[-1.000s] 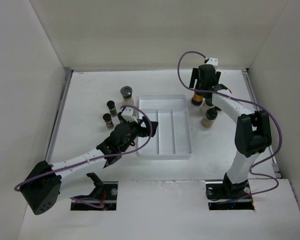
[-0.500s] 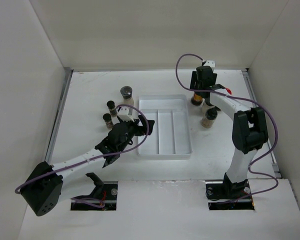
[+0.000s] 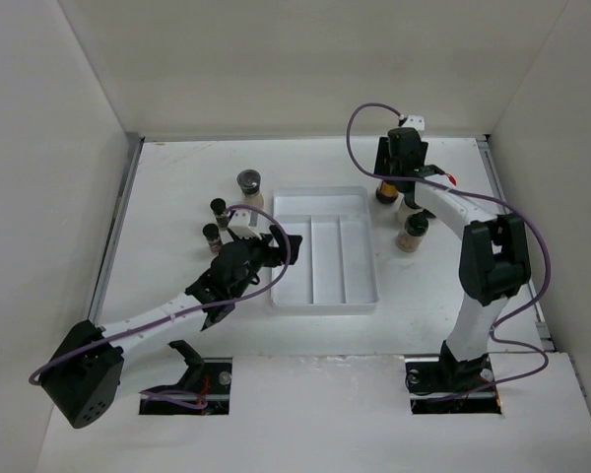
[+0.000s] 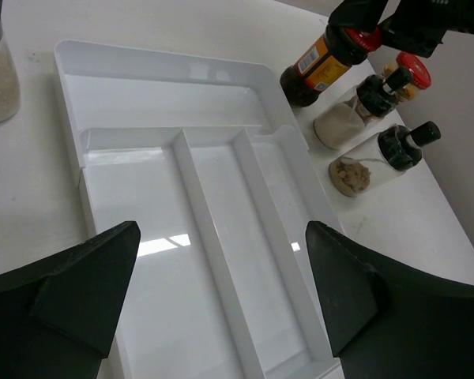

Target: Organize the condiment bottles

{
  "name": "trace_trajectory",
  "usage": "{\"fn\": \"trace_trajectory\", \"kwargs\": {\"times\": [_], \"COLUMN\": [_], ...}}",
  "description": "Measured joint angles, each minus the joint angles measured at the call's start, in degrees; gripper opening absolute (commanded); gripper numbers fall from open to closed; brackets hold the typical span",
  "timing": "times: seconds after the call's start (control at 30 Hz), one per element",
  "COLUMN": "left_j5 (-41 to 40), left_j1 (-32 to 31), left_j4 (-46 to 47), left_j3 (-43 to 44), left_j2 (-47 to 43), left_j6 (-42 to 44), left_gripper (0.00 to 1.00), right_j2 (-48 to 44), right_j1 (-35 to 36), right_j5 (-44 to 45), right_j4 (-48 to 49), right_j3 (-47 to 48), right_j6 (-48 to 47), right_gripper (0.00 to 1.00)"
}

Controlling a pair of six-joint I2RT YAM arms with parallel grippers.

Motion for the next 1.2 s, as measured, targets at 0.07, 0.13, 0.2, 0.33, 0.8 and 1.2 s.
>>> {"fn": "trace_trajectory", "kwargs": {"times": [0.07, 0.13, 0.2, 0.33, 0.8, 1.2], "left_j5": [0.02, 0.02, 0.02, 0.02, 0.0, 0.02], "left_j1": [0.24, 0.44, 0.55, 0.96, 2.14, 2.14], "left_j4": [0.13, 0.22, 0.2, 0.57, 1.46, 1.68], "left_j3": [-0.31, -0.52, -0.57, -0.63, -2.01, -2.08], "left_j2": [-0.2, -0.24, -0.31, -0.55, -2.58, -2.58], "left_j6": [-0.09, -0.15, -0.28, -0.46, -1.33, -1.62], "left_gripper": [0.87, 0.87, 0.87, 0.87, 0.87, 0.87], "right_j2": [-1.46, -3.3, -5.25, -7.96, -2.29, 1.33], "right_j1": [0.33, 0.94, 2.12, 5.95, 17.77, 18.21], "right_j5": [-0.02, 0.0, 0.04, 0.04, -1.86, -1.9], "right_j4": [-0.02, 0.02, 0.09, 1.22, 2.69, 3.1], "right_j3": [0.0, 0.0, 0.0, 0.0, 3.13, 4.04], "right_j6": [-0.02, -0.2, -0.26, -0.42, 0.22, 0.59], "right_gripper": [0.42, 0.42, 0.42, 0.42, 0.43, 0.46]}}
